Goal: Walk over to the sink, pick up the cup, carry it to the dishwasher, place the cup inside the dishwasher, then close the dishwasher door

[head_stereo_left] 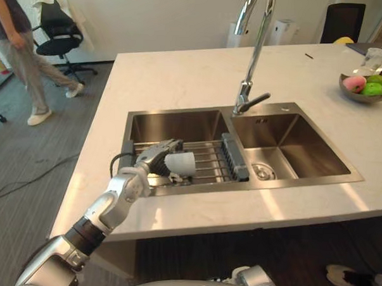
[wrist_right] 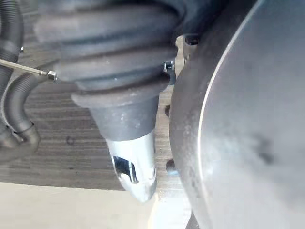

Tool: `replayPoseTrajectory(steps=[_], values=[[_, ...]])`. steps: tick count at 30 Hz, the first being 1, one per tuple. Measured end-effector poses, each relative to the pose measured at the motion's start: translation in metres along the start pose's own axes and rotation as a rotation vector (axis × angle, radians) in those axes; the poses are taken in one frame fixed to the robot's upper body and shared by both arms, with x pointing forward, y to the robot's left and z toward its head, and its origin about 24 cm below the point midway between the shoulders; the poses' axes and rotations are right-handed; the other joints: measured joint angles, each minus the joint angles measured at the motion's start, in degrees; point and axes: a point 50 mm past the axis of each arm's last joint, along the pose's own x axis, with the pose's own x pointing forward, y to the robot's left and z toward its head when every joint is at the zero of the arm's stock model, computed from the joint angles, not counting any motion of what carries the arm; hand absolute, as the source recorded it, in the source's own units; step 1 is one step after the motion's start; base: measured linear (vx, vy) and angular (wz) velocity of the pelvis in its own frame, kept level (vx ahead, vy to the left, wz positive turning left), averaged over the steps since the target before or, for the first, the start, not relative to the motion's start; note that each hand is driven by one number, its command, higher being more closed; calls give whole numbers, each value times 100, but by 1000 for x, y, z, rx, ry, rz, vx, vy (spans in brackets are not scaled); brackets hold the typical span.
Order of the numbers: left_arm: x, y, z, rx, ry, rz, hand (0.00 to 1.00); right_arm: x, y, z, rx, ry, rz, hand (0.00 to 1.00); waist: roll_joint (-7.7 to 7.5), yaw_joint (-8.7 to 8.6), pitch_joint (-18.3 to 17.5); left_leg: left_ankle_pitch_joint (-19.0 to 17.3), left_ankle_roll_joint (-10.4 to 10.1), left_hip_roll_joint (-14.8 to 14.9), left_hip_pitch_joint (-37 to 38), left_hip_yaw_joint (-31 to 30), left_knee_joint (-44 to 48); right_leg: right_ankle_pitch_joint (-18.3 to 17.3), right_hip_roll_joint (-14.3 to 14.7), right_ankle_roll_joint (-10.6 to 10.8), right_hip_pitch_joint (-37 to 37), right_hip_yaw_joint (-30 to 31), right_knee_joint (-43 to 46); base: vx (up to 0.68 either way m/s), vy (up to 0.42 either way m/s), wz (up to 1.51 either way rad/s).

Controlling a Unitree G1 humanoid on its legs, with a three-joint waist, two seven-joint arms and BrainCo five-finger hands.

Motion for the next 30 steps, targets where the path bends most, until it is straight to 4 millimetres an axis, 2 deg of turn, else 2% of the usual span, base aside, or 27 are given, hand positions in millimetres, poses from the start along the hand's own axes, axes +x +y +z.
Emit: replayPoseTrajectory(steps=[5,11,17,24,30], values=[[0,-7,-6,-5,30,12,0,9,-8,-1,45,-42,30,0,-156,-11,90,-12,-19,-17,14,-1,-2,-22,-17,24,2,-7,-10,-29,8,1],[3,-29,-12,42,98,-17,0,14,-12,0,61,-101,24,0,-174,-41,97,-36,16,-85,6,6,-4,-8,-92,93,7,-4,-34,2,21,0],[6,-40,-13,69,136,-42,0,19,-13,-4,99,-100,28,0,-195,-48,111,-83,51,-130,106,37,-5,20,-127,128,111,18,-68,0,0,0],[20,-39,-4,134,137,-64,0,20,-14,-4,136,-108,31,0,-180,-91,121,-121,65,-136,157,185,-6,20,-132,143,100,152,-55,1,3,-9],[37,-30,9,172,134,-55,0,20,-15,-2,182,-131,9,0,-162,-243,134,-176,66,-146,202,366,-6,13,-136,156,78,312,-19,4,8,-15]])
